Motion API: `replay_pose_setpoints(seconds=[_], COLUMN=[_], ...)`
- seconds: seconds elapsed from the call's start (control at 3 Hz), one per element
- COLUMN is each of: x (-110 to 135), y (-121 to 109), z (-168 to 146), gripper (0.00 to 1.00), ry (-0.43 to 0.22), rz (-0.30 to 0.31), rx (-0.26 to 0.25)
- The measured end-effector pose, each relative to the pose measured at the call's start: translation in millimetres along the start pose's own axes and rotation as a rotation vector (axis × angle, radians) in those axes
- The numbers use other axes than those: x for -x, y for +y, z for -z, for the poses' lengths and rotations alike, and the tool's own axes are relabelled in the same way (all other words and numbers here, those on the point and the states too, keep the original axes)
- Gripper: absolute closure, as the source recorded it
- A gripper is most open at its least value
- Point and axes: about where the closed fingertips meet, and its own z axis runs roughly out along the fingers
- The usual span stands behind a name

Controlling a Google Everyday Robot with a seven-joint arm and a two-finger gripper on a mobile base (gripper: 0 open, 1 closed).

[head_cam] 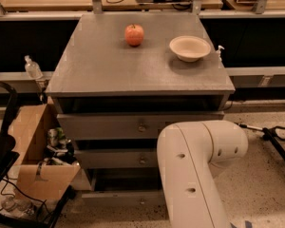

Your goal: Open bottom drawer

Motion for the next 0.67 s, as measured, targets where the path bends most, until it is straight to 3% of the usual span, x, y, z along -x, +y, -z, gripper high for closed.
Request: replay_pose_setpoints(seconds=[0.33, 0.67], x=[0.0, 0.0], y=[0.0, 0.0], z=[0.0, 0.0], gripper=[0.92, 1.0], ry=[0.0, 0.0], rz=[0.0, 0.0], rx=[0.0, 0.0])
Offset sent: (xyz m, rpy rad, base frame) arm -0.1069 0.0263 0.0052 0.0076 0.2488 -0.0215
